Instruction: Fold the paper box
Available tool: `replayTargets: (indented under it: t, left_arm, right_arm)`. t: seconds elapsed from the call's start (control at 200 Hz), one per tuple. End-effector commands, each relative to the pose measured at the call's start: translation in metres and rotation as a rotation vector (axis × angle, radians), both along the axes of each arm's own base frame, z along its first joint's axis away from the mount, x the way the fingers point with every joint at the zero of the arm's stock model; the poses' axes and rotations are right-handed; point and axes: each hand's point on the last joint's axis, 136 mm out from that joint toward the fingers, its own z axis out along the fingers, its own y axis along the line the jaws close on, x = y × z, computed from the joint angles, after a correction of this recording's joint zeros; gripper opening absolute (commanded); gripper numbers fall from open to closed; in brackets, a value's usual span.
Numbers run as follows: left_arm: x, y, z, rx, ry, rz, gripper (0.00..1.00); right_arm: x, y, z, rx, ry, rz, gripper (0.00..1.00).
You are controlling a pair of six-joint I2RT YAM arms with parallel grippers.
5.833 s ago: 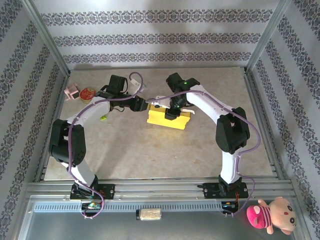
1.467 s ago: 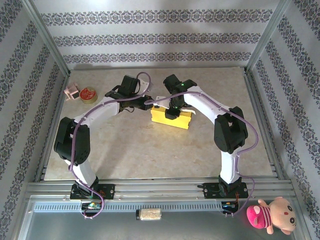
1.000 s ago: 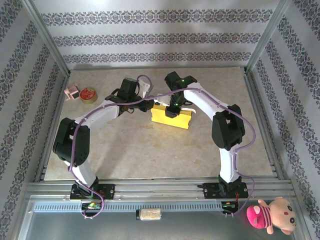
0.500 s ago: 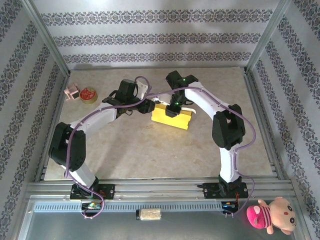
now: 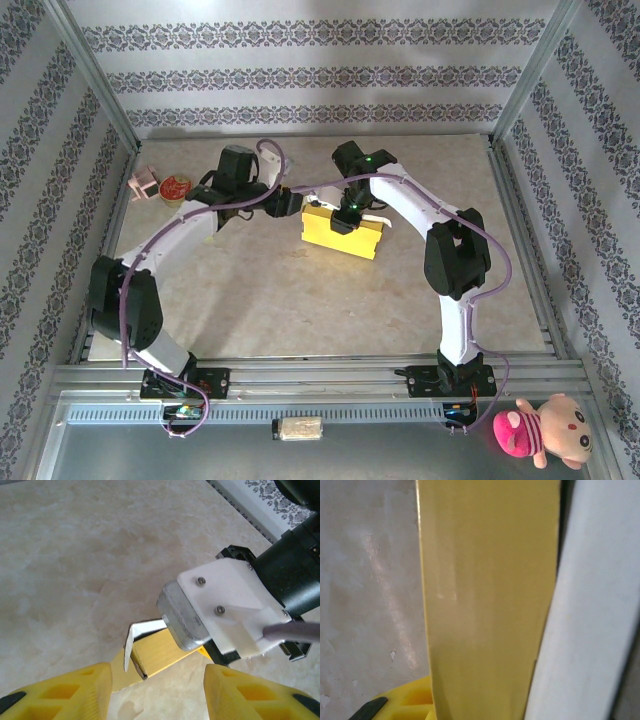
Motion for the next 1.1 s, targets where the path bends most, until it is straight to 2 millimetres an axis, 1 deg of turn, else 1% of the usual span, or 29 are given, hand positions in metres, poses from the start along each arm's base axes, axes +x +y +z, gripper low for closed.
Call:
replayTargets:
  t: [0.0,0.095,0.15,0.34,0.45,0.525,0.7,0.934,1.019,1.094]
  left_arm:
    - [0.0,-0.003,-0.003,0.014,0.004,-0.118,0.5]
    - [0.016,0.005,-0.007,-0.033,0.049,-0.088,0.47]
    - [0.021,0.007,-0.007,-0.073,0.077,-0.088,0.45]
    - [0.016,-0.004,-0.013,-0.141,0.181,-0.146,0.45]
    - [0.021,-0.004,-0.022,-0.147,0.223,-0.124,0.44]
    - [0.025,-0.006,-0.024,-0.158,0.232,-0.122,0.44]
    - [0.032,-0.008,-0.031,-0.153,0.246,-0.118,0.37]
    - [0.032,-0.011,-0.033,-0.163,0.254,-0.131,0.29]
    - [0.03,-0.011,-0.035,-0.164,0.265,-0.135,0.29]
    - [0.029,-0.012,-0.037,-0.17,0.275,-0.142,0.32]
  right_arm:
    - [-0.012,0.02,-0.023,0.074,0.11,0.01,0.26]
    - [-0.013,0.02,-0.022,0.076,0.11,0.01,0.26]
    - [-0.013,0.019,-0.021,0.075,0.11,0.008,0.26]
    - [-0.013,0.019,-0.022,0.071,0.109,0.01,0.26]
    - [-0.013,0.02,-0.02,0.075,0.109,0.01,0.26]
    - [-0.013,0.021,-0.021,0.076,0.11,0.012,0.26]
    - [-0.014,0.02,-0.021,0.073,0.113,0.011,0.26]
    - [-0.014,0.02,-0.022,0.068,0.113,0.011,0.26]
    - [-0.013,0.02,-0.022,0.072,0.112,0.011,0.25]
    - [-0.014,0.02,-0.022,0.07,0.115,0.011,0.25]
